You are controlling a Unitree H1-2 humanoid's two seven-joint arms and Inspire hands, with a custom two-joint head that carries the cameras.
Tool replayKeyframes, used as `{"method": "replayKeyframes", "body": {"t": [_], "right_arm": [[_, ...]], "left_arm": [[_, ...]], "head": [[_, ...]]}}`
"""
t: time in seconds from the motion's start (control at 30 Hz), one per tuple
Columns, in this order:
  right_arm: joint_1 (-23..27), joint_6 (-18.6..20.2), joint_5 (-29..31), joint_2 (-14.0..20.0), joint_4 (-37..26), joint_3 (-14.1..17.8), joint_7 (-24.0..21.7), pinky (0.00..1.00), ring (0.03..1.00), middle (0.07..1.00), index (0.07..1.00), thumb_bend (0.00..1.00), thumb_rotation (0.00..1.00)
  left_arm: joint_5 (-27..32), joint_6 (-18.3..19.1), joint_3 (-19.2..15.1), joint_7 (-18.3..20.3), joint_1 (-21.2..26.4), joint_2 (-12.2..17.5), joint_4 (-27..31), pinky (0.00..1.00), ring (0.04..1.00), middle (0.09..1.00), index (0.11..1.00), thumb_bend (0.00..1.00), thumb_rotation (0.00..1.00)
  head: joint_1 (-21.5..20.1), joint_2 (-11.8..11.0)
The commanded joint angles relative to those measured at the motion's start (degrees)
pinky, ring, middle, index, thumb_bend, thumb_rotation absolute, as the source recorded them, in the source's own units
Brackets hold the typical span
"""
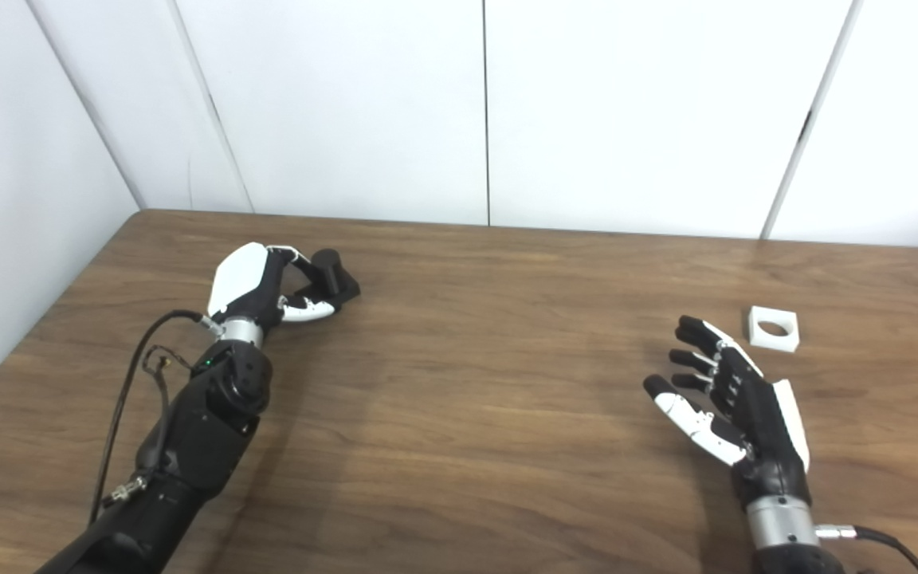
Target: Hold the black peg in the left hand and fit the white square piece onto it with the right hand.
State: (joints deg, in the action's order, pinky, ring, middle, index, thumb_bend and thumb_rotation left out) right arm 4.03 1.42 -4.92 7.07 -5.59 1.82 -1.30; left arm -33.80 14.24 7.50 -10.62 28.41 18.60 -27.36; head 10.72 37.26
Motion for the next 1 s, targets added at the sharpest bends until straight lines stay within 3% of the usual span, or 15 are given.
{"method": "replayKeyframes", "body": {"t": [0.0,0.53,0.8,0.97], "right_arm": [[0.9,-0.5,0.0,0.1,-2.3,0.2,0.3,0.67,0.755,0.823,0.812,0.60,0.31],[0.9,0.3,0.2,0.3,-3.0,0.5,0.2,0.69,0.763,0.812,0.806,0.60,0.31],[1.0,-0.1,0.9,0.4,-3.2,0.5,-0.2,0.66,0.757,0.820,0.812,0.60,0.33],[1.2,0.0,0.8,0.6,-3.3,0.5,-0.3,0.66,0.762,0.822,0.817,0.60,0.35]], "left_arm": [[1.0,-0.8,1.0,2.7,1.3,1.0,-0.4,0.69,0.827,0.821,0.489,0.52,0.07],[2.3,-2.5,2.3,4.3,1.1,1.5,-2.6,0.69,0.839,0.817,0.490,0.52,0.07],[4.6,-10.6,7.1,13.1,1.5,5.9,-2.7,0.75,0.873,0.859,0.497,0.52,0.08],[6.1,-14.6,8.6,15.8,1.6,7.0,-1.9,0.76,0.867,0.858,0.497,0.52,0.08]], "head": [[0.0,0.0],[-0.1,0.3],[-1.4,0.5],[-1.5,0.5]]}}
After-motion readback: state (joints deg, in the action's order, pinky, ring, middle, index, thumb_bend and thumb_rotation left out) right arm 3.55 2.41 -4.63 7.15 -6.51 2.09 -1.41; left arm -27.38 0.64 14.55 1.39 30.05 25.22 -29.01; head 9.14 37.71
